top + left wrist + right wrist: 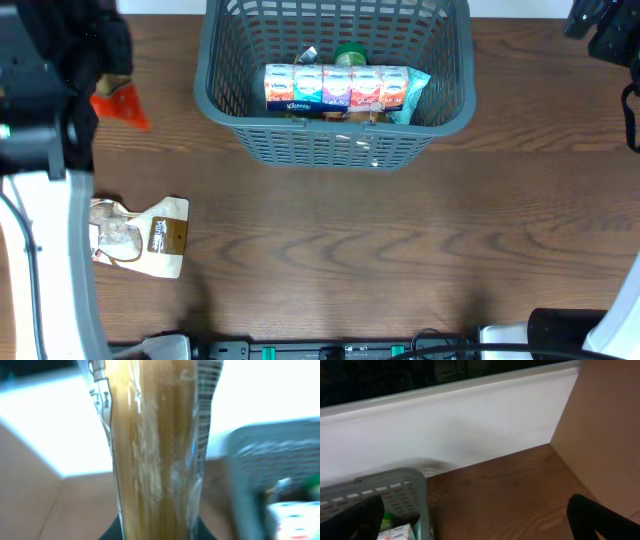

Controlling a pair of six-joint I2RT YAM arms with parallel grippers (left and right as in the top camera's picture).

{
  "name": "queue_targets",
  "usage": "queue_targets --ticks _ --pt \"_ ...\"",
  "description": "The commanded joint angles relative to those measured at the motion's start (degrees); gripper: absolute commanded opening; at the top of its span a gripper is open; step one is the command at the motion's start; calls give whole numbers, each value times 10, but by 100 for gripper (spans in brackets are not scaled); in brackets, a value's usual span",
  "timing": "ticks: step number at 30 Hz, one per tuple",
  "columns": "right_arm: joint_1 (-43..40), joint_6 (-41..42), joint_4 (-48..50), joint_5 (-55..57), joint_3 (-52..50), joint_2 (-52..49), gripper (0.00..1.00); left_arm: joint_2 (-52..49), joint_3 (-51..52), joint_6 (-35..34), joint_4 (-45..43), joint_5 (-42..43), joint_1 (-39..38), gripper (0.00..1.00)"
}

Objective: Pack container
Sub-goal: 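Lift the spaghetti package and carry it over the basket with the left gripper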

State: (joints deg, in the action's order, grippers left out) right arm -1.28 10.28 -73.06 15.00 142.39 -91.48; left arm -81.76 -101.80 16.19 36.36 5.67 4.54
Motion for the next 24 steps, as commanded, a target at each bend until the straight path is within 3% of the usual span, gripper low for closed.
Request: queue_targets --ticks 1,8,12,17,24 --pt "-3 8 -1 2 0 0 99 32 -25 85 -43 108 -46 6" --pt "-3 8 -1 2 0 0 99 15 -25 264 -74 262 -128 6" --pt "-3 8 -1 2 0 0 99 -19 -25 340 -73 287 -162 6" --pt "-3 8 -1 2 0 0 99 -73 -25 383 -70 302 -194 6" --pt "-3 8 -1 2 0 0 99 -144 -25 387 -60 329 -233 6"
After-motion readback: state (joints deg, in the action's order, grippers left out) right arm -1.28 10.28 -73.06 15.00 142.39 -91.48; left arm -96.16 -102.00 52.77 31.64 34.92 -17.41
